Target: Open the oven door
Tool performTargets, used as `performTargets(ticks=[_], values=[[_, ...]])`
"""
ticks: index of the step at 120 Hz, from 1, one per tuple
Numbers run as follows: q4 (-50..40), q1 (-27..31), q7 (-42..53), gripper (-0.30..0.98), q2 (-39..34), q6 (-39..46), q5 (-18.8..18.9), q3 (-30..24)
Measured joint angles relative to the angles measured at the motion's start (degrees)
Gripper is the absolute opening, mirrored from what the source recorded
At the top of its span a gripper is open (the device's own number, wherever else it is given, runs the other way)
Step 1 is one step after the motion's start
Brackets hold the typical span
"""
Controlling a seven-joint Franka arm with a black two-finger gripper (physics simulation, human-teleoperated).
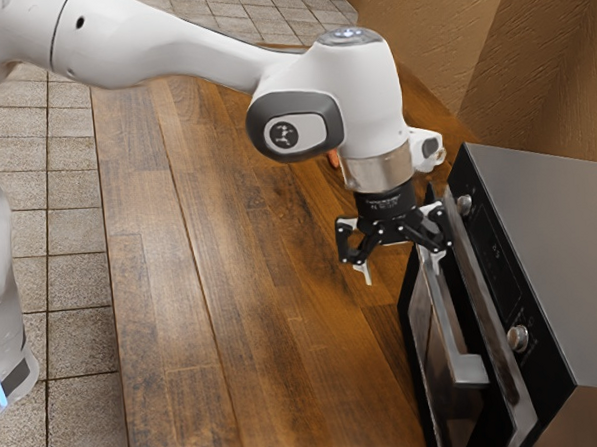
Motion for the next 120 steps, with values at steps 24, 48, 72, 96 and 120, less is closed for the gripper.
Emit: performTargets(ticks=[24,48,72,96,120], values=[[-8.6,1.3,0.3,0.67,-8.1,1.6,-3.7,-0.1],[-16.5,5.3,0.6,0.66,-18.1,2.3,-10.2,-2.5],[-23.1,15.0,0.7,0.66,-38.4,1.8,-18.5,-11.3],[9.4,14.2,-9.7,0.68,-18.7,-18.9,-7.7,5.1],[8.7,9.9,-26.0,0.69,-12.9,-39.6,-2.8,11.2]])
